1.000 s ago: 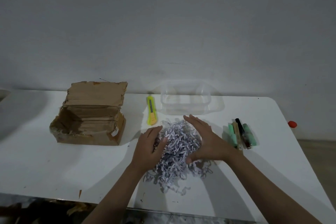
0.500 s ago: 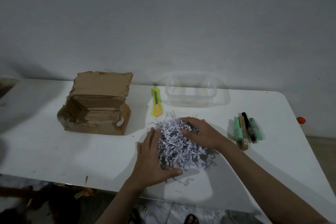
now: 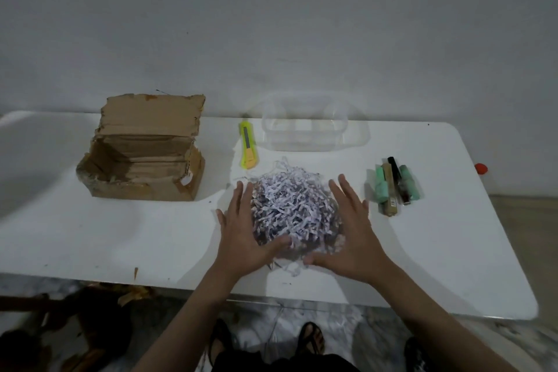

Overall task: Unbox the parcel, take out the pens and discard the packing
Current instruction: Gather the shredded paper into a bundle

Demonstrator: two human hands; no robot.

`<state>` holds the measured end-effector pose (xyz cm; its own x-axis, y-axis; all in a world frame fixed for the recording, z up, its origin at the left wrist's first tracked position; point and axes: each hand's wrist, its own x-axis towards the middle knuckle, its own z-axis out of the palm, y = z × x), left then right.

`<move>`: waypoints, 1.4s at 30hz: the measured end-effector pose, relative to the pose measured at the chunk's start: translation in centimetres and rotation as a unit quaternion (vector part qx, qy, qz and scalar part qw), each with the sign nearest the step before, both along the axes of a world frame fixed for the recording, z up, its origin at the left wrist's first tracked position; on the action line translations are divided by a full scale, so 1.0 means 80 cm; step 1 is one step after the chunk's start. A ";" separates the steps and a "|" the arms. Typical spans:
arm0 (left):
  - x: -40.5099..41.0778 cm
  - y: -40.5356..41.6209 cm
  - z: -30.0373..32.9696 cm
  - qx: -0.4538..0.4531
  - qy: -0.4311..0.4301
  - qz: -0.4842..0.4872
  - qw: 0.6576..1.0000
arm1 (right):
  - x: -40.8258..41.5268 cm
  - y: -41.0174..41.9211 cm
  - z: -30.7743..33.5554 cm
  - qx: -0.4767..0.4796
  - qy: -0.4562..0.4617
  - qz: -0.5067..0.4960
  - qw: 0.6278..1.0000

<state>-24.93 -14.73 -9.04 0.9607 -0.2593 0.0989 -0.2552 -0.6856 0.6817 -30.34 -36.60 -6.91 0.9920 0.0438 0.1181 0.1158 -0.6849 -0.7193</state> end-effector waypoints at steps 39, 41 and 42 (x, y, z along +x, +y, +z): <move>0.010 -0.079 -0.005 -0.341 0.115 0.029 0.933 | 0.054 0.077 -0.031 0.253 -0.009 -0.143 0.957; 0.004 -0.092 -0.002 -0.381 0.141 0.061 0.912 | 0.052 0.083 -0.030 0.317 -0.027 -0.181 0.931; 0.001 -0.100 0.001 -0.403 0.154 0.078 0.899 | 0.053 0.085 -0.030 0.350 -0.031 -0.200 0.915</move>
<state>-24.85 -22.73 -8.99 0.9931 -0.0828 -0.0827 0.0871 0.0508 0.9949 -26.11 -29.83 -9.33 0.9028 -0.4285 0.0361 0.0130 -0.0567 -0.9983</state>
